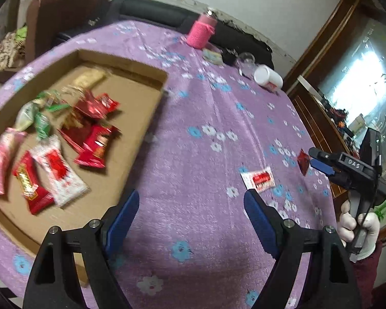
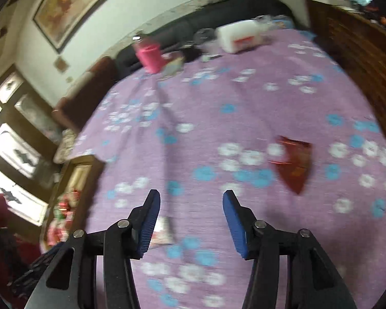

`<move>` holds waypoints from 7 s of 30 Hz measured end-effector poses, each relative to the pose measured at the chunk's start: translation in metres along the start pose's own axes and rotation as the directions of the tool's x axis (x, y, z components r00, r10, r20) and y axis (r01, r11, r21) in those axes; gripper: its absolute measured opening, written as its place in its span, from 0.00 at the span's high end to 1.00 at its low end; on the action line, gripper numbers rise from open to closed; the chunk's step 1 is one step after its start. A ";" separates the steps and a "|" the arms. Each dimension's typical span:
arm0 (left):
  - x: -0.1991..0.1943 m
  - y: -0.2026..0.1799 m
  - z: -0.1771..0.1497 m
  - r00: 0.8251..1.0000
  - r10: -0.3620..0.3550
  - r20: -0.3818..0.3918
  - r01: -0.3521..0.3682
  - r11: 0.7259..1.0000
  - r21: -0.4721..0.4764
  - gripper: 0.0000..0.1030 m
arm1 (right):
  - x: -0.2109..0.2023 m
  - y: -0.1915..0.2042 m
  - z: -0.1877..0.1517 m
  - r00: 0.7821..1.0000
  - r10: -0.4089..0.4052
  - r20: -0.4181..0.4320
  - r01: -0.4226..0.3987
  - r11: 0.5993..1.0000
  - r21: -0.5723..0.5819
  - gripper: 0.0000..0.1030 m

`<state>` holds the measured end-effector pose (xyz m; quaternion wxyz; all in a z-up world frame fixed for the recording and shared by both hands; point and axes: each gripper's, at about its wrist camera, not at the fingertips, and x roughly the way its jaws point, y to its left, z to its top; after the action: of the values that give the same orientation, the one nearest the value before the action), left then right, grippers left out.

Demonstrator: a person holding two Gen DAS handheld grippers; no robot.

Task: Organize snacks

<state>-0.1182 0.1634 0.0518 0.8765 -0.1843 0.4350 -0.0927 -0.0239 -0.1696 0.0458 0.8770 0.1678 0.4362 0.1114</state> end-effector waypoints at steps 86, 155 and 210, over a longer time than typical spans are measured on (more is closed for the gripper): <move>-0.042 0.087 0.023 0.990 -0.054 0.133 0.050 0.998 0.028 0.72 | 0.076 0.063 -0.031 0.988 -0.154 0.012 0.154 0.966 -0.206 0.51; -0.127 0.126 0.000 0.866 0.396 0.305 -0.372 0.918 -0.138 0.10 | 0.081 0.304 -0.087 0.987 0.155 0.039 -0.120 0.881 -0.457 0.38; -0.123 0.100 -0.004 0.706 0.670 0.232 -0.636 0.743 -0.210 0.00 | 0.064 0.290 -0.153 0.989 0.149 0.006 -0.121 0.825 -0.551 0.33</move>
<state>-0.1959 0.2934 0.0991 0.8944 -0.0796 0.3422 0.2769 -0.1224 0.1491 0.0265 0.8886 -0.0579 0.3513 0.2893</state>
